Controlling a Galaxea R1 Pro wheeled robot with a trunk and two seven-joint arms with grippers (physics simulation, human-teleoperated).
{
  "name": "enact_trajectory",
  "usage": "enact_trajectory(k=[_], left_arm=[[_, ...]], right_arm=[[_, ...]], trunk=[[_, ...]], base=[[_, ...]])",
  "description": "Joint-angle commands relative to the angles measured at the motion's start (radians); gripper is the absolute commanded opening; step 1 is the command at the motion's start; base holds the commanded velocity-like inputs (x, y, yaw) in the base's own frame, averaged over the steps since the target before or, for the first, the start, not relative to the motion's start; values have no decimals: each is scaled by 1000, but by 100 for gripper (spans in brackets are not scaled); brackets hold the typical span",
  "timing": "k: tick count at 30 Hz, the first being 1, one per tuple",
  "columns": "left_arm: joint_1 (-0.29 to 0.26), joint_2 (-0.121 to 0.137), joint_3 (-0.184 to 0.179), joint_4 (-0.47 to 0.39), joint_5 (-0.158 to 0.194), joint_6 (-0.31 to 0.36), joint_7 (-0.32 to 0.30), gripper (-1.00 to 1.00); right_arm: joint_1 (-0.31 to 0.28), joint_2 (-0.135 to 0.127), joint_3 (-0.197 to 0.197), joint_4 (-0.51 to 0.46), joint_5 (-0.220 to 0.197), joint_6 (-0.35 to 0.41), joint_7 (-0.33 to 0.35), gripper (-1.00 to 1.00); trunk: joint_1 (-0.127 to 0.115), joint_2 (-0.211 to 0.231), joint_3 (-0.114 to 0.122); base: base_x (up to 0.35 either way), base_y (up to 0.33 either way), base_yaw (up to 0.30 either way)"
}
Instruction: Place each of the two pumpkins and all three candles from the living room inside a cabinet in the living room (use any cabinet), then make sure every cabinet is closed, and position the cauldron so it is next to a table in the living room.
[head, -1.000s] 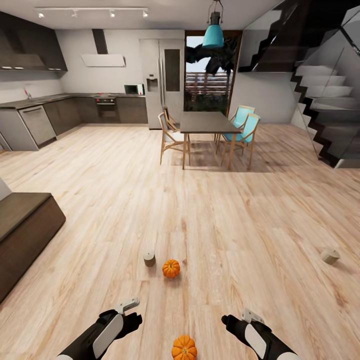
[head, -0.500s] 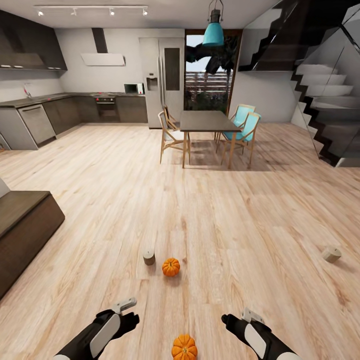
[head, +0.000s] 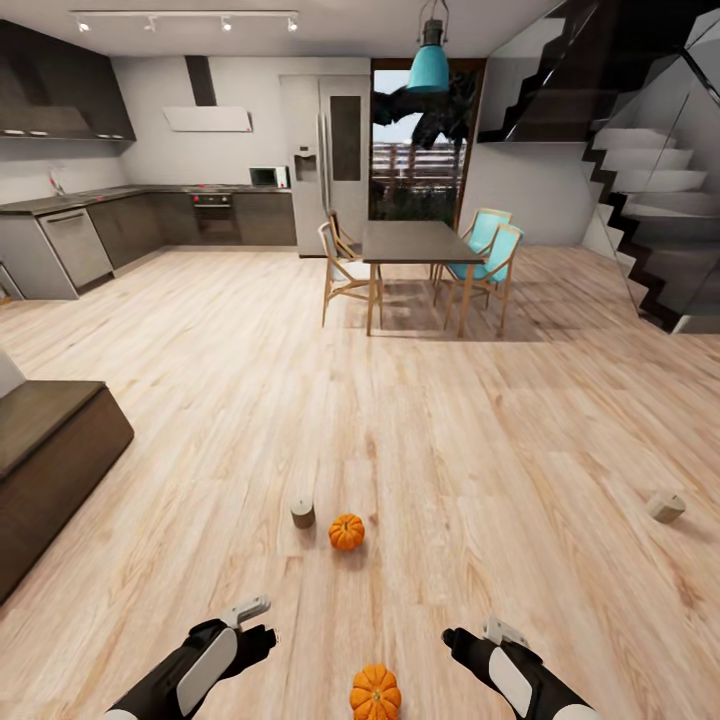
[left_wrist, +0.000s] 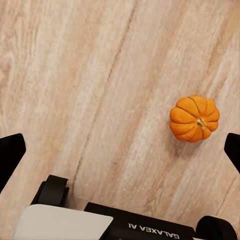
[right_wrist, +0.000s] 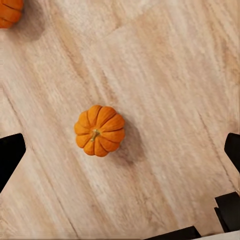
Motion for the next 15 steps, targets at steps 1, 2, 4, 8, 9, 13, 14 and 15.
enact_trajectory(k=[1, 2, 4, 8, 9, 13, 14, 15], left_arm=[[-1, 2, -8, -2, 11, 0, 9, 100], [-1, 3, -8, -2, 11, 0, 9, 100], [-2, 4, -8, -2, 11, 0, 9, 100], [-1, 5, -8, -2, 10, 0, 9, 100], [-1, 5, -9, -2, 10, 0, 9, 100], [-1, 4, -16, -2, 10, 0, 8, 100], [-1, 4, -16, -2, 10, 0, 9, 100], [-1, 4, -17, -2, 9, 0, 9, 100]], right_arm=[[0, 1, -5, -2, -3, 6, -5, 100], [0, 1, -5, -3, -3, 6, -5, 100], [0, 1, -5, -3, -3, 5, -5, 100], [0, 1, -5, -2, -3, 5, -5, 100], [0, 1, -5, -2, -3, 5, -5, 100], [0, -1, -4, 7, -3, -22, -5, 100], [0, -1, -4, 7, -3, -27, -5, 100], [0, -2, -4, 9, -2, -37, -6, 100]], trunk=[[0, -1, -1], [0, -1, -1], [0, -1, -1], [0, -1, -1], [0, -1, -1], [0, -1, -1], [0, -1, -1], [0, -1, -1]], base=[[-88, 241, 0], [-77, 247, 0], [-35, 265, 0], [-9, 262, 0], [18, 150, 0], [5, 44, 0], [2, 23, 0], [6, 61, 0]])
